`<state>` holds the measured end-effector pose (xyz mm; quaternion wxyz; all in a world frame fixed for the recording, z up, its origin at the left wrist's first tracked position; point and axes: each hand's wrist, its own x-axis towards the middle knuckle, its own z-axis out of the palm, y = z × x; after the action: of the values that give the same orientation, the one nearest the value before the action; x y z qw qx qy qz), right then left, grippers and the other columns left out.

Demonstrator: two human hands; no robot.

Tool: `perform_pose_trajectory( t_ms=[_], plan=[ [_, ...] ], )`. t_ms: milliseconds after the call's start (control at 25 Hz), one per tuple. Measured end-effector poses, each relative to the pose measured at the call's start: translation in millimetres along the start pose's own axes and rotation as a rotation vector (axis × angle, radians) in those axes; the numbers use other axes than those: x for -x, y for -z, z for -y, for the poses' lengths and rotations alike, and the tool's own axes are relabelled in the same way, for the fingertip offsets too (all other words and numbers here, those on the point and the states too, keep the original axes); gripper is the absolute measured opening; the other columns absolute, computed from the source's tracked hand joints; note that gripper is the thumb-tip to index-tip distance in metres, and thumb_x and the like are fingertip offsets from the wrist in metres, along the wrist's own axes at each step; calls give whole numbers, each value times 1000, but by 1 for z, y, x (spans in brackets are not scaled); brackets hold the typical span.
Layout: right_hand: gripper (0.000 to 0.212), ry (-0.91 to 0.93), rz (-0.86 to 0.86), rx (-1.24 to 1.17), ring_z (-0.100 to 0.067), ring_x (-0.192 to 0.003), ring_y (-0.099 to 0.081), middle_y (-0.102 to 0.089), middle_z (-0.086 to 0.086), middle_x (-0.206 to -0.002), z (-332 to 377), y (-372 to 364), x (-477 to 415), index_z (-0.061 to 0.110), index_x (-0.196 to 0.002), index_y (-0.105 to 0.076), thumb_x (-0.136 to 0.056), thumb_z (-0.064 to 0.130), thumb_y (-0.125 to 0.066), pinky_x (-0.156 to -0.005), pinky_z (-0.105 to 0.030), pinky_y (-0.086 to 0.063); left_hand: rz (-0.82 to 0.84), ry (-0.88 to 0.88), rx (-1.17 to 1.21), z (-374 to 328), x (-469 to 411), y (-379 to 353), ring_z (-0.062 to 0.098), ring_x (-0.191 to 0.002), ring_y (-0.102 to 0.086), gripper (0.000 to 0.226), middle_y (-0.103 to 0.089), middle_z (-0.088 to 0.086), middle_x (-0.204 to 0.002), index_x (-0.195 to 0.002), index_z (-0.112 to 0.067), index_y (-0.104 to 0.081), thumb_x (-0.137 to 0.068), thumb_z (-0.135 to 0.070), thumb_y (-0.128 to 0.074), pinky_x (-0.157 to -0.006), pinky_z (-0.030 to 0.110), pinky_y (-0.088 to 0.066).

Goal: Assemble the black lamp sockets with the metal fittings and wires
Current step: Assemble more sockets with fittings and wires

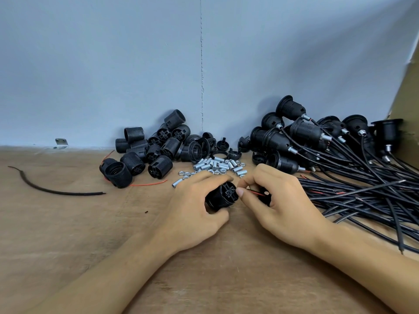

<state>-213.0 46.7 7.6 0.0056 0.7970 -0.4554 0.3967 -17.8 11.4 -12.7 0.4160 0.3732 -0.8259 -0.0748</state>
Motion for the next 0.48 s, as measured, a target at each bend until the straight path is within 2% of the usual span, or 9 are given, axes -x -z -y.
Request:
perform_pose_trajectory(
  t_ms=[160, 320, 480],
  plan=[
    [10, -138, -19, -158, -11, -75, -56, -58, 9, -74, 4, -3, -1, 24, -84, -67, -92, 17, -68, -67, -14, -40, 4, 9, 6, -1, 0, 0, -4, -93, -57, 47, -59, -22, -92, -113, -39, -68, -69, -22, -73, -77, 4, -38],
    [11, -295, 12, -347, -1, -68, -54, -64, 11, -74, 4, -3, -3, 28, -83, -68, -93, 24, -64, -65, -11, -41, 4, 6, 2, -1, 1, 0, -6, -91, -57, 49, -59, -22, -92, -116, -39, -67, -69, -24, -72, -77, 6, -41],
    [11, -323, 29, -384, 1, -70, -56, -65, 17, -75, 3, -4, -2, 28, -85, -68, -93, 23, -66, -68, -13, -45, 21, 5, -5, -1, 1, 0, -8, -91, -56, 49, -58, -24, -93, -116, -38, -68, -69, -23, -72, -77, 6, -41]
  ],
)
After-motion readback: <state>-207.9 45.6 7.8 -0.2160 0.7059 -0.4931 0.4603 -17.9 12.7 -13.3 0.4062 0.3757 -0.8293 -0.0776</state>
